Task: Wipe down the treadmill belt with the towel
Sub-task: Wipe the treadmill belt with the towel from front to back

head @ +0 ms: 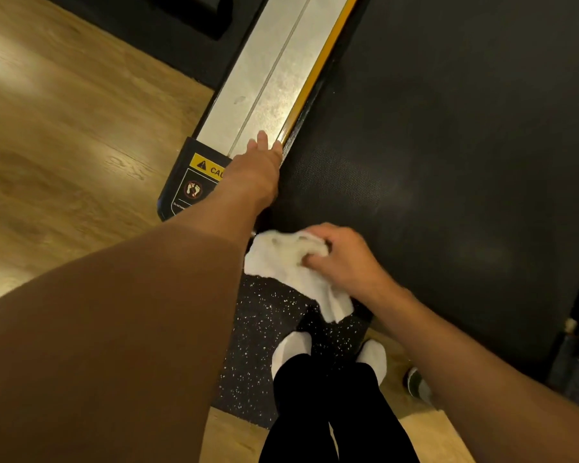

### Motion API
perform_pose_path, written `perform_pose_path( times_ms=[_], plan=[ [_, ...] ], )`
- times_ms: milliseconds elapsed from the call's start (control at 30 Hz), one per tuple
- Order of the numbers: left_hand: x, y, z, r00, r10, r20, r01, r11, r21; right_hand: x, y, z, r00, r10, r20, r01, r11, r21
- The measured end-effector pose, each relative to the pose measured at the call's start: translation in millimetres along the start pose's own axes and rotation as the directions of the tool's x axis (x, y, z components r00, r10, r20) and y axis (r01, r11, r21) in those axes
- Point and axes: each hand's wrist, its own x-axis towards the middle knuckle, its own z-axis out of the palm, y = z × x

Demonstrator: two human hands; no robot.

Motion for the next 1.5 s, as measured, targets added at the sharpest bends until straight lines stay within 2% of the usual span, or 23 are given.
perform_pose_path(
  times_ms=[67,100,133,200,267,333,400,467,533,600,667,733,800,867,933,1067,1167,1200,1233,1333,1367,1433,1500],
  plan=[
    [0,0,-1,1.0,0.004,0.009,-0.004,1.0,0.027,-1,-1,-28,0.99,0.139,-0.034,-0.127,0.965,0.231],
    [0,0,-1,1.0,0.002,0.01,-0.003,0.999,0.038,1,2,-43,0.982,0.18,-0.065,-0.161,0.962,0.222],
    [1,0,-1,1.0,-0.001,0.007,0.001,0.999,0.044,6,7,-56,0.972,0.184,-0.148,-0.172,0.981,0.087],
    [2,1,1,1.0,-0.009,-0.004,0.01,0.998,0.058,14,18,-71,0.922,0.065,-0.381,-0.169,0.955,-0.245],
    [2,4,4,1.0,-0.024,-0.019,0.025,0.997,0.076,19,24,-67,0.878,-0.074,-0.472,-0.126,0.917,-0.379],
    [2,6,7,0.999,-0.045,-0.027,0.047,0.995,0.09,25,24,-45,0.929,-0.069,-0.364,-0.13,0.86,-0.494],
    [3,9,7,0.998,-0.054,-0.033,0.057,0.993,0.099,30,27,-14,0.968,0.04,-0.247,-0.196,0.734,-0.65],
    [4,9,5,0.998,-0.059,-0.026,0.062,0.992,0.109,29,28,9,0.969,0.057,-0.241,-0.214,0.681,-0.7],
    [3,10,3,0.998,-0.057,-0.021,0.059,0.99,0.125,19,29,15,0.968,-0.079,-0.238,-0.116,0.701,-0.704],
    [3,11,2,0.998,-0.051,-0.029,0.054,0.99,0.128,5,34,14,0.966,-0.213,-0.147,0.055,0.725,-0.687],
    [3,10,5,0.998,-0.055,-0.03,0.058,0.991,0.117,-10,32,4,0.961,-0.269,-0.07,0.186,0.808,-0.56],
    [4,9,8,0.998,-0.059,-0.039,0.062,0.992,0.106,-9,27,-11,0.943,-0.299,-0.145,0.212,0.878,-0.429],
    [6,9,10,0.997,-0.059,-0.045,0.063,0.994,0.093,14,19,-29,0.874,-0.31,-0.374,0.174,0.919,-0.354],
    [6,8,10,0.997,-0.055,-0.055,0.06,0.993,0.101,46,13,-36,0.865,-0.18,-0.469,0.043,0.957,-0.288],
    [7,8,10,0.997,-0.046,-0.056,0.052,0.992,0.115,63,10,-22,0.912,-0.111,-0.395,-0.056,0.92,-0.389],
    [7,8,11,0.997,-0.045,-0.067,0.053,0.99,0.132,26,14,21,0.967,-0.21,-0.147,0.082,0.797,-0.599],
    [7,8,12,0.997,-0.052,-0.058,0.06,0.988,0.141,-11,30,21,0.978,-0.189,0.087,0.205,0.809,-0.551],
    [8,9,13,0.996,-0.057,-0.062,0.065,0.988,0.137,-18,33,13,0.974,-0.199,0.105,0.225,0.83,-0.51],
    [8,9,14,0.996,-0.062,-0.065,0.07,0.989,0.133,-18,34,2,0.975,-0.219,0.044,0.213,0.856,-0.471],
    [11,11,17,0.994,-0.088,-0.066,0.095,0.989,0.116,21,26,-28,0.908,-0.251,-0.335,0.123,0.925,-0.361],
    [12,11,18,0.993,-0.095,-0.064,0.102,0.989,0.11,37,18,-34,0.897,-0.224,-0.382,0.091,0.937,-0.336],
    [12,9,17,0.993,-0.097,-0.065,0.103,0.989,0.103,58,9,-31,0.934,-0.121,-0.338,-0.014,0.929,-0.37],
    [9,9,14,0.993,-0.104,-0.063,0.11,0.987,0.117,47,15,-24,0.966,-0.045,-0.255,-0.095,0.856,-0.508]
  ],
)
